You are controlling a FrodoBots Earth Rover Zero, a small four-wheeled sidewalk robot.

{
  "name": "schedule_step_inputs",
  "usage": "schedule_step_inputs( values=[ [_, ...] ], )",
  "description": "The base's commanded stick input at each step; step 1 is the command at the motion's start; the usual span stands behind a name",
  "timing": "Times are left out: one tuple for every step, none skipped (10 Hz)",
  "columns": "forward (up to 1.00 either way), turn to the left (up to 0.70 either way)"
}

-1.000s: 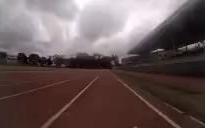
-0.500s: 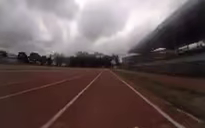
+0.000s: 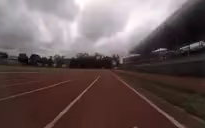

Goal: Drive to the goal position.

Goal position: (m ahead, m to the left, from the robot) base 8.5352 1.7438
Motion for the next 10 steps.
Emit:
schedule_step_inputs(
  values=[
    [0.70, 0.00],
    [0.70, 0.00],
    [0.70, 0.00],
    [0.70, 0.00],
    [0.70, 0.00],
    [0.70, 0.00],
    [0.70, 0.00],
    [0.70, 0.00],
    [0.70, 0.00],
    [0.70, 0.00]
  ],
)
